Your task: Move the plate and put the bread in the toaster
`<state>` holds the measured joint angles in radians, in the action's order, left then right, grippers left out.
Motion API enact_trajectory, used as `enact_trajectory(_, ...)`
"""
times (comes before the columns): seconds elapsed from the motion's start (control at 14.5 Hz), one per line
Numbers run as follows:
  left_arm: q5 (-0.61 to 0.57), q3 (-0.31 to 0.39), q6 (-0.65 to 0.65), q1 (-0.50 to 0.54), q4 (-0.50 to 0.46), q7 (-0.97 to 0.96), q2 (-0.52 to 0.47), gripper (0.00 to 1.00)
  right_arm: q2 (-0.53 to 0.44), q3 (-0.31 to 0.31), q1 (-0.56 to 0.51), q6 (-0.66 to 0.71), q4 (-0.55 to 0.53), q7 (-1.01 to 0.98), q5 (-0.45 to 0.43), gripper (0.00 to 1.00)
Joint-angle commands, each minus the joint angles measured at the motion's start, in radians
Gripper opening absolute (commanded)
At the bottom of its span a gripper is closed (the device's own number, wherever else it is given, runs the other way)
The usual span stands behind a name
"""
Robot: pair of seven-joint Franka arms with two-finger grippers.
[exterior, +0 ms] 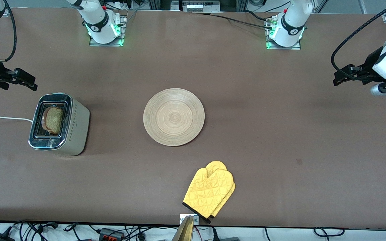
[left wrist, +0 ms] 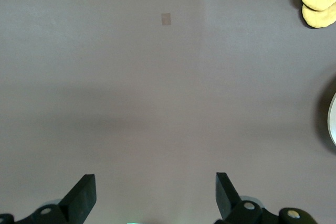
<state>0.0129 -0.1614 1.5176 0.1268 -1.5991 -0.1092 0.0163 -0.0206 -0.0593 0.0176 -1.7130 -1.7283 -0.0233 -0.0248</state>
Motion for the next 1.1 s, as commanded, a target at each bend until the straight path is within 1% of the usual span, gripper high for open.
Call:
enact_trajectory(0.0, 0.022, 0.003, 0.004, 0.002, -0.005, -0.004, -0.007, 1.0, -0.007, 0.006, -0.005, -0.017, -0.014, -0.014, -0.006, 1.0)
enact_trajectory(0.07, 0.022, 0.005, 0.004, 0.004, -0.005, -0.004, -0.007, 1.0, -0.007, 0.007, -0.008, -0.019, -0.014, -0.014, -0.006, 1.0)
enact_trajectory(0.21, 0.022, 0.003, 0.004, 0.004, -0.005, -0.004, -0.007, 1.0, -0.007, 0.032, -0.045, -0.02, -0.014, -0.012, -0.004, 1.0)
enact_trajectory(0.28, 0.022, 0.005, 0.004, 0.004, -0.005, -0.004, -0.007, 1.0, -0.007, 0.071, -0.073, -0.02, -0.014, -0.012, -0.004, 1.0)
enact_trajectory(0.34, 0.022, 0.005, 0.004, 0.004, -0.005, -0.004, -0.007, 1.0, -0.007, 0.082, -0.077, -0.02, -0.014, -0.012, -0.004, 1.0)
enact_trajectory(1.03, 0.022, 0.003, 0.004, 0.004, -0.005, -0.003, -0.007, 1.0, -0.013, 0.078, -0.067, -0.011, -0.022, 0.002, 0.003, 1.0)
